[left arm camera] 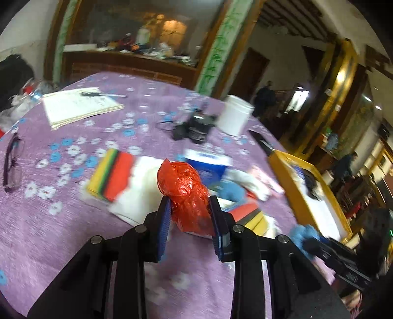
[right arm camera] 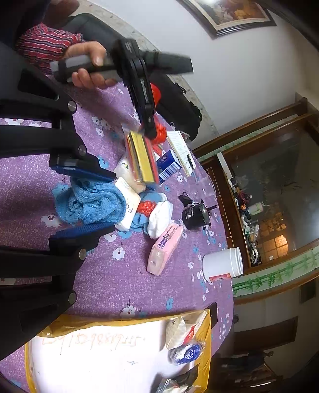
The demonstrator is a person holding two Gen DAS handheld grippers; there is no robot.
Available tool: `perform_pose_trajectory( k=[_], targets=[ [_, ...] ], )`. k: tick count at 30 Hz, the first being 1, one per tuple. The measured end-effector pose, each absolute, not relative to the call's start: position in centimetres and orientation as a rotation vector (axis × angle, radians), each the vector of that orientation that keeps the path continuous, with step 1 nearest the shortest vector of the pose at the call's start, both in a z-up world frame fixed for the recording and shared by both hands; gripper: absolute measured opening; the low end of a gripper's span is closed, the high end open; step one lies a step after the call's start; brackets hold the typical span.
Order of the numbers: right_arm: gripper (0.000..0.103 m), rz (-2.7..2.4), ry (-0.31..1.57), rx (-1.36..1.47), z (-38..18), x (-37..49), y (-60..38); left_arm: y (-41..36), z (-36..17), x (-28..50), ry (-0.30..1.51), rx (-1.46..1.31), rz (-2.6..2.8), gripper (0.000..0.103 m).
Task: Organize soft objects
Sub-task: 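Grasp the red plastic bag with left while right holds the blue towel, then release the red bag and grasp the striped sponge pack with left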
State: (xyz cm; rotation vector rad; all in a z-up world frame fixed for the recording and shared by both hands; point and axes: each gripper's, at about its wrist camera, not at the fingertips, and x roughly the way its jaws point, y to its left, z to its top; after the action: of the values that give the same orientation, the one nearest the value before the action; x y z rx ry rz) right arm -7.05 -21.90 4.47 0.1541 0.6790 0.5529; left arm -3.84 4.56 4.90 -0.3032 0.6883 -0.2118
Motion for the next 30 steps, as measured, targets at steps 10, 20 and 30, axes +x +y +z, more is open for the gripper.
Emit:
perform_pose_trajectory(
  k=[10,20,30],
  targets=[
    [0.035,0.529,0.676,0.169,4.5,-6.9,-22.2,-0.2,7.2,-6.2,0.602,-0.165,-0.299,0.028],
    [0.035,0.534,0.675,0.163,4.6,-6.9,-22.2,2.5,8.2,-6.2,0.576,-0.183,-0.237,0.028],
    [0.035,0.531,0.679,0.161,4.5,-6.9,-22.1,4.7,8.6,-6.6,0.562,-0.218,-0.208,0.028]
  ],
)
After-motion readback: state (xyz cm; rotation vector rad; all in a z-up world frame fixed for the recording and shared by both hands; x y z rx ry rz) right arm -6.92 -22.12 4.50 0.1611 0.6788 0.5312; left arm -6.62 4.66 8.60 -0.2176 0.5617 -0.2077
